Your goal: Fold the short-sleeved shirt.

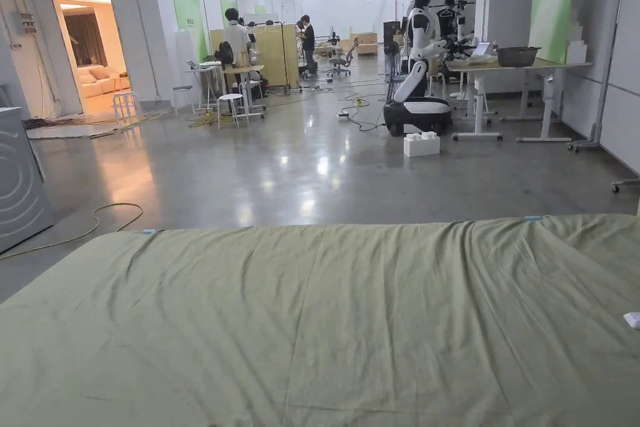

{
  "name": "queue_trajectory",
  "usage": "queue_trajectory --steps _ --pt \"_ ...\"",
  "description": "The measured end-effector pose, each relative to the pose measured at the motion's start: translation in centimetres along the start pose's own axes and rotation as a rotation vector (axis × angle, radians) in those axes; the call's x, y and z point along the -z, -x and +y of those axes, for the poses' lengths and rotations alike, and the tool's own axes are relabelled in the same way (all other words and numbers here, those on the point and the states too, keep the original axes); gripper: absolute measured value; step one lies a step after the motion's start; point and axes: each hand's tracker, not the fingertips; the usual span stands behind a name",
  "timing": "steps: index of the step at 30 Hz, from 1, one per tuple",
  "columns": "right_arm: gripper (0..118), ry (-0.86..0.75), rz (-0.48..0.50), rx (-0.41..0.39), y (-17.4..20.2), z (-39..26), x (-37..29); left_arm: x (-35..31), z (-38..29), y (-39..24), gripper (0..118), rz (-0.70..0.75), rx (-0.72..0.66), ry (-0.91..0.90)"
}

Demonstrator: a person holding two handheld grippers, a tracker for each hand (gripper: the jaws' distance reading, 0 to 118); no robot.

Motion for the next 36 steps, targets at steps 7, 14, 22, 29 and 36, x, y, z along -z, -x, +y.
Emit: queue_trajectory --steps 7,14,22,29,36 --pt "0 0.02 0.002 0.034 0.2 -0.4 0.5 0.4 -0.4 2.1 0 -0.012 -0.092 0.016" --pt "0 0.141 0.018 0.068 0.5 -2.6 1.2 6.4 -10.0 11.2 70 -0.07 -0.625 0.32" --pt "0 0.266 0.001 0.071 1.2 -4.4 1.0 11.4 -25.0 16.2 99 0.029 -0.849 0.64" --pt "0 0.281 -0.008 0.144 1.3 -5.0 1.4 15.3 -29.6 15.5 97 -0.029 -1.04 0.693" --pt "0 0.292 -0.007 0.184 1.2 -5.3 1.2 16.0 -30.8 16.2 14 -0.012 -1.094 0.664"
